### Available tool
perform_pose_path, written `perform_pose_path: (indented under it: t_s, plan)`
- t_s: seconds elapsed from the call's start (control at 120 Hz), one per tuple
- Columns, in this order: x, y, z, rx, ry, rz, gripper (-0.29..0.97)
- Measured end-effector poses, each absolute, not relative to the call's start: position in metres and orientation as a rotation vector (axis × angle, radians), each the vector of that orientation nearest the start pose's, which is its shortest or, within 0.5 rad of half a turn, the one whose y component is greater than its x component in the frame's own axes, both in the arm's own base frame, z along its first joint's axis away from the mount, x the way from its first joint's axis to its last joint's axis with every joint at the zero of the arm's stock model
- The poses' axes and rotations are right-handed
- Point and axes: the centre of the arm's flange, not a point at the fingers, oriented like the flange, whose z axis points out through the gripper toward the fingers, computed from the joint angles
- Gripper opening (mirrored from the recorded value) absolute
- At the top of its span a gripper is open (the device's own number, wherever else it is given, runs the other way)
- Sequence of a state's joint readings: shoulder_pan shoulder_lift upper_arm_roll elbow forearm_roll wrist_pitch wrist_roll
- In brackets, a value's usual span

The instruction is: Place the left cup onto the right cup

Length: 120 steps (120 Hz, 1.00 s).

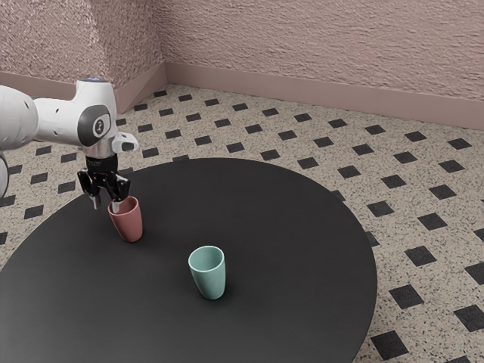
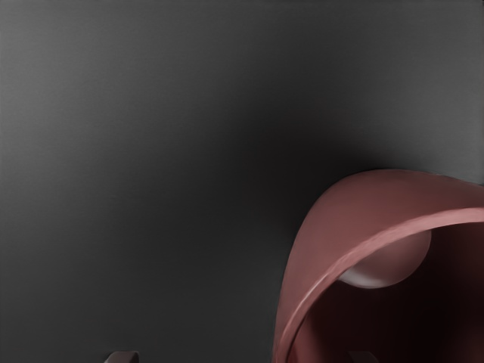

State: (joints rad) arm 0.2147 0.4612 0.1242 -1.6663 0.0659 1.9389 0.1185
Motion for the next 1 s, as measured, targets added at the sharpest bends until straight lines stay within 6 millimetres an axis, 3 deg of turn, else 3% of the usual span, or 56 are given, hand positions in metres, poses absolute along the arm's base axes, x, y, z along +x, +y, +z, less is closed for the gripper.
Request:
perform_pose_path:
  t_s: [1.0]
  plan:
    - [0.6166,0.2100,0.3219,-3.038,-0.273,0.328,0.03]
